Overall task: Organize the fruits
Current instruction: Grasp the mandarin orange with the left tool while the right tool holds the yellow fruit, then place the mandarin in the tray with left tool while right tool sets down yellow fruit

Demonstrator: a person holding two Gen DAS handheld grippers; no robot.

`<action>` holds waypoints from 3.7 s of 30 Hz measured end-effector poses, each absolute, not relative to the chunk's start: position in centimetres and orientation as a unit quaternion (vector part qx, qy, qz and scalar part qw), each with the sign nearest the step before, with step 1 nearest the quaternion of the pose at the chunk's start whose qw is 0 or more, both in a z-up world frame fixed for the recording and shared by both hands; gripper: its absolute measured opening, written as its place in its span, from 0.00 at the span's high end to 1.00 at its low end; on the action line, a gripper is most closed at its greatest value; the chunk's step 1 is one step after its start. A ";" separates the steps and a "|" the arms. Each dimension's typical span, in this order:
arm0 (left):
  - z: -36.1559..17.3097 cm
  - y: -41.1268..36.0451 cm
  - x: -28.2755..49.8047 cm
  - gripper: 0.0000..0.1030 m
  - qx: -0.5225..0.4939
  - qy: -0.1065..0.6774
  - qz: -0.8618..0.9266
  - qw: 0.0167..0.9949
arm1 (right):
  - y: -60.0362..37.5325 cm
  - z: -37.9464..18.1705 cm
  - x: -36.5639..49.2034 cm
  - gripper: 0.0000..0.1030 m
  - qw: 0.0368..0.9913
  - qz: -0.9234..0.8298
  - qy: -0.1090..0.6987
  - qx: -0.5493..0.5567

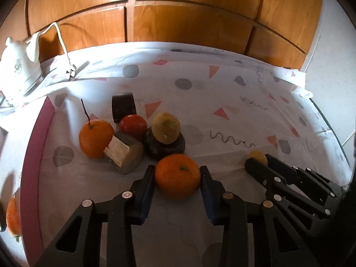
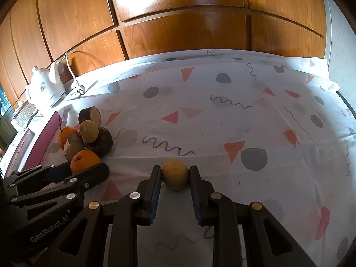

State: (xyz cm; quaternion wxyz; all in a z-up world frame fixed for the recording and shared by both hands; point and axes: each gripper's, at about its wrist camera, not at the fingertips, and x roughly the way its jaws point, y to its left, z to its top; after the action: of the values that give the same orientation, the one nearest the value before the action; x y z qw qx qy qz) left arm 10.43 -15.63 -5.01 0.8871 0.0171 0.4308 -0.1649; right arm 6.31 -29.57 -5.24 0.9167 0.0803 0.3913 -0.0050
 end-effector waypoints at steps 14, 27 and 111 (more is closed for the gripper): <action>-5.4 -10.9 5.7 0.62 0.035 0.391 -0.154 0.907 | -29.2 -5.4 6.6 0.75 0.914 -0.011 0.399 0.070; -6.1 -11.1 5.5 0.63 0.049 0.370 -0.154 0.915 | -28.8 -5.4 6.8 0.75 0.912 -0.020 0.406 0.055; 0.6 10.4 7.6 0.51 -0.092 0.373 0.063 0.921 | -5.0 -0.2 4.3 0.74 0.870 0.292 0.398 -0.009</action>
State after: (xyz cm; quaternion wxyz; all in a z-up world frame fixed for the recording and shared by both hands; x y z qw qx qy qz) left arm 7.57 10.43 0.63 0.9212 -0.0921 0.3727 0.0629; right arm 4.27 -4.99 -0.25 0.8696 -0.0090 0.3982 0.2918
